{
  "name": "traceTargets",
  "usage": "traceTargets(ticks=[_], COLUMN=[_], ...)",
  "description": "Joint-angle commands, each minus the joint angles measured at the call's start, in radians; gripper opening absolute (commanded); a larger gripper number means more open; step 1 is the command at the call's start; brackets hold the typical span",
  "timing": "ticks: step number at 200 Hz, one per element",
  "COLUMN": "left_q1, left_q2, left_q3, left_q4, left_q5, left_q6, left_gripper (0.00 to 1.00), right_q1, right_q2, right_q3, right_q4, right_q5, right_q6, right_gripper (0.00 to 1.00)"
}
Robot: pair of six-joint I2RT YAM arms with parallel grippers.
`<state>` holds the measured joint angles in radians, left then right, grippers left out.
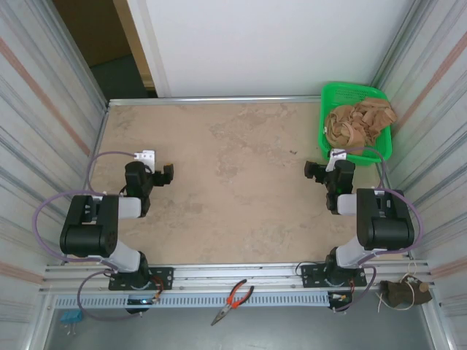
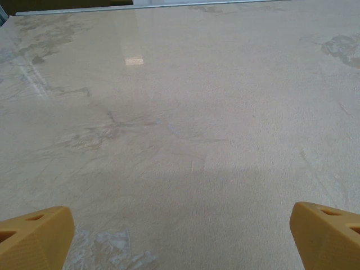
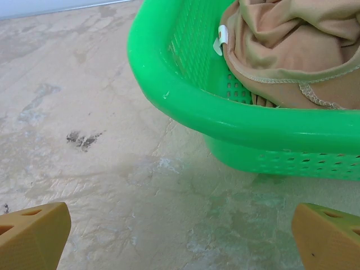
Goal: Fold the inside-out t-shirt
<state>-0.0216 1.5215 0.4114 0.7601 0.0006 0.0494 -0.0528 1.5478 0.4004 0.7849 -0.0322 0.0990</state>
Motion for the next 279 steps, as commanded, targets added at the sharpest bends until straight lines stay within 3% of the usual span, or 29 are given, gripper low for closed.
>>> traceTargets(ticks=[1, 170, 195, 232, 252, 266, 279], left_q1=[-0.006, 0.006, 0.005, -0.003, -0.02, -0.043, -0.059], left_q2=[-0.011, -0.014, -0.036, -0.111, -0.212, -0.274, -0.311], left_q3=[0.0, 0.0, 0.009, 0.01, 0.06, 0.139, 0.216], left_q4=[0.028, 0.026, -0.005, -0.058, -0.224, -0.404, -0.553], left_q5=[0.007, 0.029, 0.026, -0.022, -0.09, -0.172, -0.19], left_q6=[0.018, 0.013, 0.011, 0.001, -0.013, -0.054, -0.109], left_gripper=[0.99, 0.99, 0.99, 0.99, 0.99, 0.99, 0.99], right_q1=[-0.004, -0.008, -0.006, 0.015, 0.006, -0.023, -0.08], right_q2=[-0.006, -0.013, -0.102, -0.241, -0.356, -0.393, -0.38], right_q3=[0.008, 0.011, 0.068, 0.068, 0.199, 0.336, 0.464], right_q4=[0.014, 0.014, -0.163, -0.256, -0.524, -0.739, -0.88], right_q5=[-0.013, -0.011, 0.028, 0.106, 0.153, 0.183, 0.108], right_q6=[-0.014, -0.008, 0.004, 0.027, 0.151, 0.333, 0.418], right_gripper=[0.99, 0.99, 0.99, 0.99, 0.99, 0.99, 0.99])
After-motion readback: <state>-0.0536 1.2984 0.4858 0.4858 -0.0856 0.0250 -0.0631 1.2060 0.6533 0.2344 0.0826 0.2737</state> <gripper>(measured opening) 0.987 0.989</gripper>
